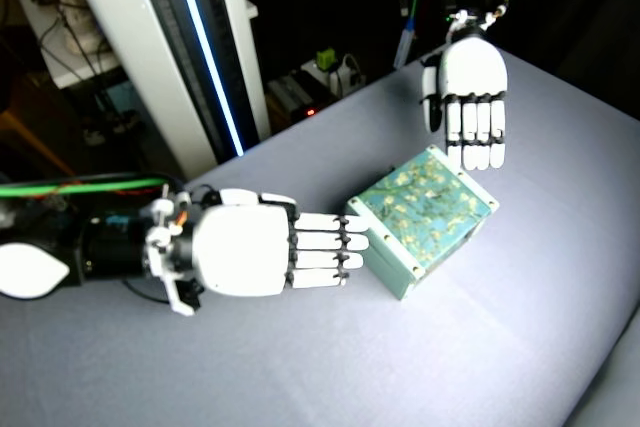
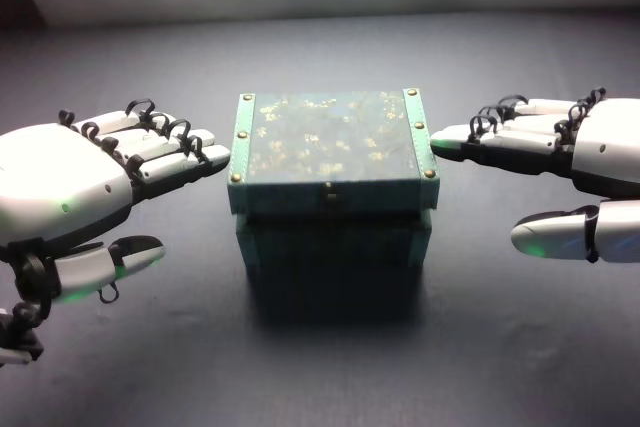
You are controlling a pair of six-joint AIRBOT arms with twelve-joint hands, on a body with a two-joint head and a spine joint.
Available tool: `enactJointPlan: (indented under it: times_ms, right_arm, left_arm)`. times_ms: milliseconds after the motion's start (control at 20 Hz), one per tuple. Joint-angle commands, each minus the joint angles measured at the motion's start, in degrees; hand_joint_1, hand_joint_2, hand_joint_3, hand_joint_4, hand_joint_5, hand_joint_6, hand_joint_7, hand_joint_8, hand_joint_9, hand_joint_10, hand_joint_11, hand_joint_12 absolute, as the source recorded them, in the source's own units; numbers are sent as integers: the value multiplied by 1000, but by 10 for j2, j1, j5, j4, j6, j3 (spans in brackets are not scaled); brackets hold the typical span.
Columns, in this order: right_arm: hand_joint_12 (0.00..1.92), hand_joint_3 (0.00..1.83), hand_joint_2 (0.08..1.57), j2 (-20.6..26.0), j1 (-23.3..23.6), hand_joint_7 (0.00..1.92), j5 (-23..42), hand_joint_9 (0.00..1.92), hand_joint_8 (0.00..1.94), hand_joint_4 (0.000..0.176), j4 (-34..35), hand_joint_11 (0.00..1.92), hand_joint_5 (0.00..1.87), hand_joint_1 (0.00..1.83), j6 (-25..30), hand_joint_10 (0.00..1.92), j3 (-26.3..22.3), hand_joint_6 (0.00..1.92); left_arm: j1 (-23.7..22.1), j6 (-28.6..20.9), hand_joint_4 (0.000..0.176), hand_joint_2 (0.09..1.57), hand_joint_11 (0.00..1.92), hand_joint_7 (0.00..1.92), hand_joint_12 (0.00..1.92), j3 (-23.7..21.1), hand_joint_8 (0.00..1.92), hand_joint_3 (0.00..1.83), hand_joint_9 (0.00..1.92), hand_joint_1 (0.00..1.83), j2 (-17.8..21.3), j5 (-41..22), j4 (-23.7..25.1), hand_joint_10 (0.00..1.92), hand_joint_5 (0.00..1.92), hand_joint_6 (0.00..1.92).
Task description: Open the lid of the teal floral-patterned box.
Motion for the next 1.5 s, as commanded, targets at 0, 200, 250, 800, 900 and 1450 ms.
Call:
enactJointPlan:
  times_ms: [0,200,250,800,900,1450]
  right_arm:
    - [596,0,1480,3,7,36,75,107,0,0,29,0,25,148,6,10,-4,4]
    - [623,1,1492,1,6,60,92,137,13,0,48,0,0,158,6,10,-5,0]
    - [562,0,1488,0,6,21,93,110,6,0,50,0,0,182,6,5,-5,0]
    - [605,2,1499,14,1,99,9,164,7,0,-3,0,22,31,6,1,2,5]
    - [579,1,1514,9,-2,115,0,163,4,0,-12,0,33,133,7,4,2,2]
    - [758,2,1459,-18,4,24,5,165,0,0,-47,0,32,272,38,5,14,1]
  left_arm:
    - [-4,-2,0,1500,36,77,248,-3,2,0,168,658,4,-85,-8,11,22,0]
    - [-1,-2,0,1513,0,87,250,-4,3,4,142,586,3,-108,-24,1,64,7]
    - [-1,-2,0,1508,0,31,135,-4,2,0,66,666,3,-109,-24,3,47,1]
    - [-6,-2,0,1479,32,201,471,7,5,0,239,650,2,0,17,0,127,4]
    - [-16,-2,0,1492,6,110,306,14,2,0,134,610,-9,17,25,3,88,1]
    - [-27,-4,0,1434,83,72,86,18,1,6,94,839,-23,23,36,1,86,1]
